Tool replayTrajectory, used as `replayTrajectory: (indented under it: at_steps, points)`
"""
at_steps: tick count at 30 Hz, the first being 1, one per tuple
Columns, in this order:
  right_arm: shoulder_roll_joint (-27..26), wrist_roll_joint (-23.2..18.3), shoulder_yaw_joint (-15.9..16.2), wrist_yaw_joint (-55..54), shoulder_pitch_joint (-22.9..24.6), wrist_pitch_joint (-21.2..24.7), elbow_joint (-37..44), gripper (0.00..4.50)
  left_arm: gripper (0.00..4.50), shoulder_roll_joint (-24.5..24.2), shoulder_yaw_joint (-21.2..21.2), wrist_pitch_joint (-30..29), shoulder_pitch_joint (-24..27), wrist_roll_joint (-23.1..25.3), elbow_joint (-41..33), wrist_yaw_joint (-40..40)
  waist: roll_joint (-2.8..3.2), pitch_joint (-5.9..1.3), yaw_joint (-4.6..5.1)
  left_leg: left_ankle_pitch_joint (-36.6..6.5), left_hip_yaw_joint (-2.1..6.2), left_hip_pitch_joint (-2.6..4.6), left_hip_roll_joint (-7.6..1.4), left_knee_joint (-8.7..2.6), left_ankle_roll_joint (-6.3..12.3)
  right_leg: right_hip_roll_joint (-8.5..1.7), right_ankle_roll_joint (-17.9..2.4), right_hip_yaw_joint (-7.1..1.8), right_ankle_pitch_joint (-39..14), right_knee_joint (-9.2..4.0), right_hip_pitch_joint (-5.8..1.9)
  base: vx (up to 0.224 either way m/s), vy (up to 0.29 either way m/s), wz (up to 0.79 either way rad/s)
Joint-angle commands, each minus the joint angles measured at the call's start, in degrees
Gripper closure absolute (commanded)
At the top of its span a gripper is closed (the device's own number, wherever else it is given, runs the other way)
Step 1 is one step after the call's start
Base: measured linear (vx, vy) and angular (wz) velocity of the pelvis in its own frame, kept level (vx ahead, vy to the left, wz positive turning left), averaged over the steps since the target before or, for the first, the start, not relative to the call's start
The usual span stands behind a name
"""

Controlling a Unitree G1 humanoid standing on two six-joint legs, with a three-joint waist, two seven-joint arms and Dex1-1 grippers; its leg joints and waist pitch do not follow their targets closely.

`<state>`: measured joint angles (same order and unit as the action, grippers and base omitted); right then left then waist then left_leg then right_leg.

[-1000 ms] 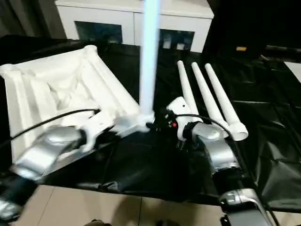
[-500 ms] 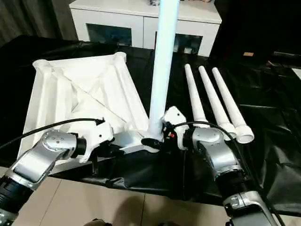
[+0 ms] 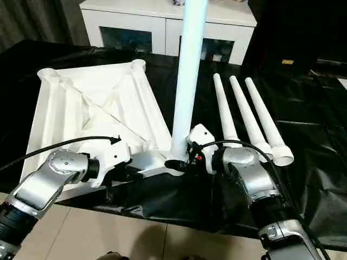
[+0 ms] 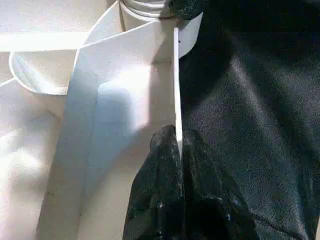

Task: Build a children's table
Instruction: Rotate leg to tighten

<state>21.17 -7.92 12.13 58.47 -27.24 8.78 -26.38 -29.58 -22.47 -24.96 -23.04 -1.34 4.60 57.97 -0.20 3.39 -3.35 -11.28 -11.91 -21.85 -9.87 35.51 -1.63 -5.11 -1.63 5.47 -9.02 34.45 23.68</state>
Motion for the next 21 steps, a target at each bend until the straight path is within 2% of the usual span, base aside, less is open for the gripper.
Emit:
replayTrajectory:
  at_steps: [1, 2, 3, 4, 5, 6, 8, 9, 11, 12, 13, 14, 16, 17, 21]
  points:
    - [-1.2, 0.8, -1.4, -4.5, -0.1, 1.5, -2.4, 1.81, 4.50, 0.3, 0.5, 1.0, -0.4, 0.2, -1.3, -0.6, 0.04, -3.92, 0.09, -12.3, 2.18, 1.33, -3.83, -4.85, 1.08, -4.15, -11.4, -3.59, -16.2, -3.93, -2.79, 0.000, 0.000, 0.00]
    - [-1.5, 0.8, -1.7, -5.2, -0.2, 1.6, -2.6, 1.81, 4.50, 0.4, 0.6, 1.0, -0.4, 0.2, -1.2, -0.8, 0.04, -3.92, 0.09, -12.3, 2.18, 1.33, -3.83, -4.85, 1.08, -4.15, -11.4, -3.59, -16.2, -3.93, -2.79, 0.000, 0.000, 0.00]
    - [-4.9, 1.0, -4.6, -14.3, -1.3, 2.4, -5.1, 1.81, 4.50, 2.7, 1.3, 0.1, -1.1, 1.2, 0.7, -4.9, 0.06, -3.79, 0.42, -12.9, 2.28, 1.16, -3.86, -5.01, 0.28, -4.24, -11.1, -3.65, -17.5, -3.98, -2.76, 0.000, 0.000, 0.00]
    - [-6.7, 0.9, -6.0, -18.7, -1.8, 3.5, -6.2, 1.81, 4.50, 4.4, 1.7, -0.4, -1.7, 1.9, 2.2, -7.7, 0.02, -3.67, 0.74, -13.7, 2.32, 1.16, -3.73, -5.09, -0.13, -4.15, -10.8, -3.61, -18.8, -4.28, -2.65, 0.000, 0.000, 0.00]
    - [-7.8, 0.8, -6.8, -21.3, -2.1, 4.2, -6.8, 1.81, 4.50, 5.5, 1.9, -0.8, -2.1, 2.3, 3.1, -9.5, -0.01, -3.73, 1.03, -15.2, 2.58, 1.35, -3.65, -5.09, -1.21, -4.24, -10.1, -3.39, -21.4, -4.43, -2.77, 0.000, 0.000, 0.00]
    - [-9.7, 1.0, -7.9, -26.0, -2.6, 4.6, -7.8, 1.81, 4.50, 7.5, 2.3, -2.0, -2.8, 2.9, 4.5, -12.2, -0.07, -3.75, 1.18, -16.1, 2.53, 1.61, -3.67, -5.11, -1.48, -4.19, -9.8, -3.38, -22.4, -4.60, -2.63, 0.000, 0.000, 0.00]
    - [-12.1, 1.3, -8.8, -31.0, -3.2, 4.8, -9.1, 1.81, 4.50, 10.0, 2.6, -3.8, -3.8, 3.4, 6.4, -15.5, -0.02, -3.57, 1.48, -18.4, 2.68, 1.76, -3.63, -5.08, -2.11, -4.42, -8.4, -3.30, -26.0, -5.19, -2.44, 0.000, 0.000, 0.00]
    - [-15.1, 1.7, -9.4, -36.7, -4.2, 4.9, -11.1, 1.81, 4.50, 13.7, 3.0, -6.4, -5.3, 4.2, 9.1, -20.1, 0.03, -3.28, 1.87, -19.6, 2.55, 1.93, -3.45, -5.07, -2.30, -4.29, -7.8, -3.34, -28.1, -5.57, -1.92, 0.000, 0.000, 0.00]
    - [-16.2, 1.9, -9.5, -38.6, -4.6, 5.0, -12.0, 1.81, 4.50, 15.1, 3.2, -7.3, -5.9, 4.5, 10.2, -21.9, -0.13, -3.29, 1.89, -21.8, 2.85, 2.52, -3.13, -4.78, -2.47, -4.50, -5.8, -2.83, -33.4, -6.37, -1.92, 0.000, 0.000, 0.00]
    - [-19.3, 2.7, -9.7, -44.9, -6.2, 5.2, -14.8, 1.81, 4.50, 18.6, 3.5, -8.0, -7.9, 5.9, 14.1, -27.5, -0.07, -3.38, 1.82, -21.6, 2.90, 2.46, -3.25, -4.82, -2.31, -4.64, -5.4, -2.86, -33.6, -6.50, -2.01, 0.000, 0.000, 0.00]
    - [-21.1, 3.2, -9.8, -48.2, -7.1, 4.9, -16.6, 1.82, 4.50, 20.5, 3.9, -7.8, -9.1, 6.5, 16.4, -30.7, 0.17, -3.25, 2.03, -22.0, 2.88, 2.71, -3.27, -4.95, -2.39, -4.28, -5.0, -2.76, -33.2, -6.79, -1.53, 0.000, 0.000, 0.00]
    - [-22.5, 3.9, -9.5, -50.5, -7.9, 4.4, -18.1, 1.82, 4.50, 21.7, 3.8, -7.6, -9.9, 7.0, 18.0, -32.5, 0.17, -3.31, 2.17, -22.7, 2.98, 2.78, -3.20, -5.00, -2.83, -4.13, -4.8, -2.53, -32.8, -6.80, -1.53, 0.000, 0.000, 0.00]
    - [-24.2, 4.7, -9.0, -51.7, -9.1, 3.5, -20.1, 1.82, 4.50, 22.8, 3.8, -6.8, -10.9, 8.1, 20.0, -34.2, 0.04, -3.44, 2.06, -24.1, 3.13, 2.88, -3.21, -5.07, -2.82, -4.21, -4.2, -2.37, -32.0, -6.80, -1.66, 0.000, 0.000, 0.00]
    - [-25.7, 5.1, -8.0, -50.5, -10.0, 2.2, -21.1, 1.82, 4.50, 22.9, 3.5, -6.2, -11.6, 9.1, 21.4, -35.1, -0.20, -3.39, 2.18, -24.4, 3.22, 2.46, -3.23, -5.27, -2.46, -4.30, -3.8, -2.32, -31.8, -6.77, -1.89, 0.000, 0.000, 0.00]
    - [-26.4, 4.9, -7.5, -46.8, -9.8, -0.1, -19.7, 1.82, 4.50, 22.1, 3.8, -6.0, -11.7, 9.2, 21.1, -34.7, -0.11, -3.54, 2.00, -23.8, 3.24, 2.23, -3.28, -5.42, -1.80, -4.63, -3.6, -2.47, -31.2, -6.69, -2.04, 0.000, 0.000, 0.00]
